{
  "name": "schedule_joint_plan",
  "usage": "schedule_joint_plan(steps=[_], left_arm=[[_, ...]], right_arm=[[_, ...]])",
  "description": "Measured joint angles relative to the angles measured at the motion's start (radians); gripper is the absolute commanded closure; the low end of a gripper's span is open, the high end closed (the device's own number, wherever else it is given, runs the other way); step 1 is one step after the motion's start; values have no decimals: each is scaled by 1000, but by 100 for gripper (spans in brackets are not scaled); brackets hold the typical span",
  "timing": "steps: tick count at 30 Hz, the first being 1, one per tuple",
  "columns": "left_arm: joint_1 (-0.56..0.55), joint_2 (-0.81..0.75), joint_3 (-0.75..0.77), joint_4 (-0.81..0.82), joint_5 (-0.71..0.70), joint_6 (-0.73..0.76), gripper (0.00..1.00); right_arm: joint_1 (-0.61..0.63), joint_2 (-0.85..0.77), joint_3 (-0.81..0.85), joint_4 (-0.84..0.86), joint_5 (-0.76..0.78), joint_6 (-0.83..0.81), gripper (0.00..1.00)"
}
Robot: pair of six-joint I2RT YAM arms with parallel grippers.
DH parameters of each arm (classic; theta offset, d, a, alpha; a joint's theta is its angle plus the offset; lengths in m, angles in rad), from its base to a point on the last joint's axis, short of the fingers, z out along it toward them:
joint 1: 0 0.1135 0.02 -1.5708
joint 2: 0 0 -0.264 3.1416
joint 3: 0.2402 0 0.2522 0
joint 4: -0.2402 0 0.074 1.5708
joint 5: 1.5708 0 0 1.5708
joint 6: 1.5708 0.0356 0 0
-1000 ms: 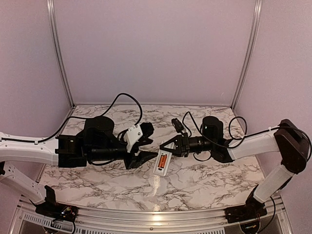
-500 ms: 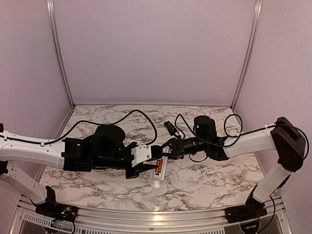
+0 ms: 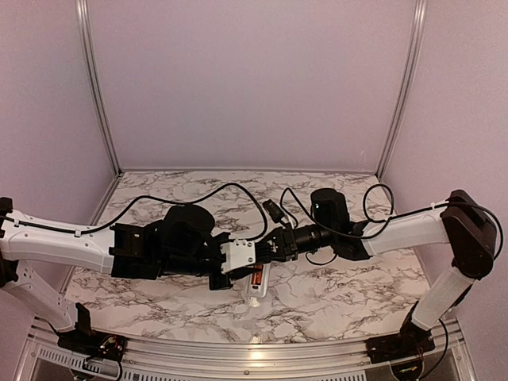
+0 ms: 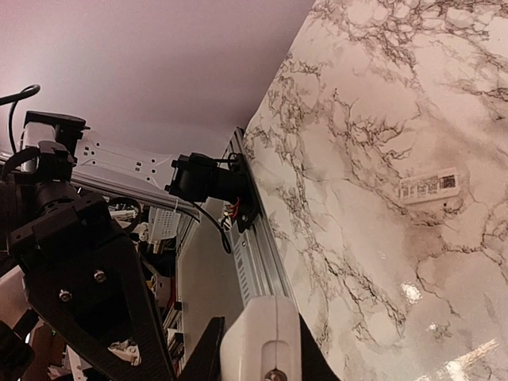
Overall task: Load the batteries into the remote control
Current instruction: Load the battery into the battery compartment.
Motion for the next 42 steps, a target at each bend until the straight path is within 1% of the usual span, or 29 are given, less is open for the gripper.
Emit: schedule_joint_plan(steps=[17, 25, 42], left_arm=[[0, 21, 0, -22, -56, 27, 76], [0, 30, 6, -26, -60, 29, 77], [-7, 90, 71, -119, -63, 49, 89]], right_arm=[[12, 0, 28, -36, 0, -34, 100], [18, 0, 28, -45, 0, -39, 100], [20, 0, 30, -105, 9, -69, 100]])
